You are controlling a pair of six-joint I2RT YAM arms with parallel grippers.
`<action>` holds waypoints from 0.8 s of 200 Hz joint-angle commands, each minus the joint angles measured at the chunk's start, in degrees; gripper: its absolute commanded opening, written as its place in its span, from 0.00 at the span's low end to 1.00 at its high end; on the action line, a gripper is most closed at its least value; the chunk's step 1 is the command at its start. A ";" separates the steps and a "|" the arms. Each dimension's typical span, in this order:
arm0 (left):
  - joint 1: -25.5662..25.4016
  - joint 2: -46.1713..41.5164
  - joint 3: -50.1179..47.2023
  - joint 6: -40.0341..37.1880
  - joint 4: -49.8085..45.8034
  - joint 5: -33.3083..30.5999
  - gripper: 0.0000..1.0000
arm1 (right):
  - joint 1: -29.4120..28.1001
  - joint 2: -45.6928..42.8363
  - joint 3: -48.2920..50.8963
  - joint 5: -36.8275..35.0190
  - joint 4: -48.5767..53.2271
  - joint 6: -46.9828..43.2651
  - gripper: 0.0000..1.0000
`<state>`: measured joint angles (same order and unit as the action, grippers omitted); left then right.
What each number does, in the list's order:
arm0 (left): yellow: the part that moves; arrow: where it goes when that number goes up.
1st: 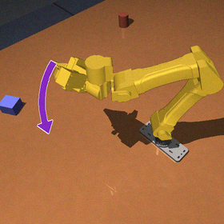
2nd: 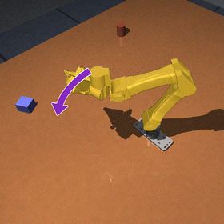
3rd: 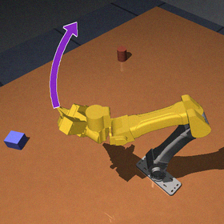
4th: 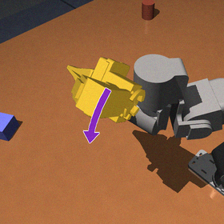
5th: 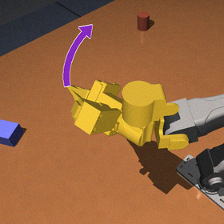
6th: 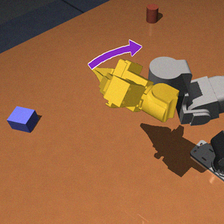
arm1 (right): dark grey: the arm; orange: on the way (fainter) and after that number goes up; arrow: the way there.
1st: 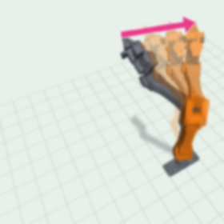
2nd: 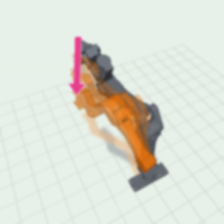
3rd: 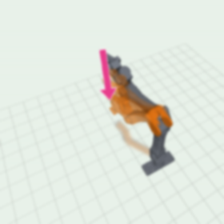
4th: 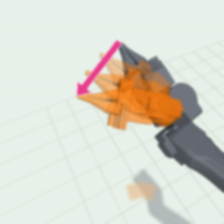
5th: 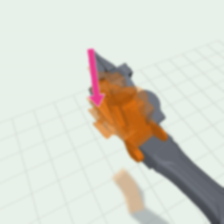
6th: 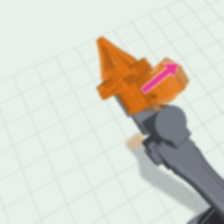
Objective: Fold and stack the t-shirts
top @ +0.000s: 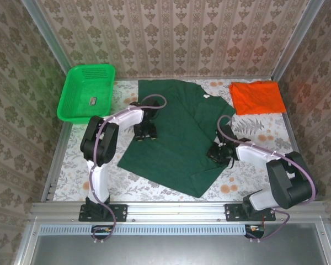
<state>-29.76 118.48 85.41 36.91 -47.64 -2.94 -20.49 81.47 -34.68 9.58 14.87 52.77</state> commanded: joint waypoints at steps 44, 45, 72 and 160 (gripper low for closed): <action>8.65 16.33 21.72 -7.65 -5.20 -4.68 0.56 | -21.24 16.49 1.56 -0.44 -26.60 39.00 0.40; 8.70 16.69 22.38 -7.69 -5.46 -4.70 0.56 | -21.42 16.77 1.11 -0.40 -26.80 39.26 0.40; 8.67 25.23 39.73 -9.56 -13.00 -3.94 0.62 | -25.19 22.97 -9.40 1.80 -28.15 40.23 0.54; 7.45 7.01 36.70 -10.69 -13.86 6.63 0.82 | -2.04 -3.32 -15.51 -10.19 7.86 14.64 0.69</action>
<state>-21.74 138.19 127.55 26.87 -60.25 -1.76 -32.80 81.01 -48.58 3.97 7.81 76.88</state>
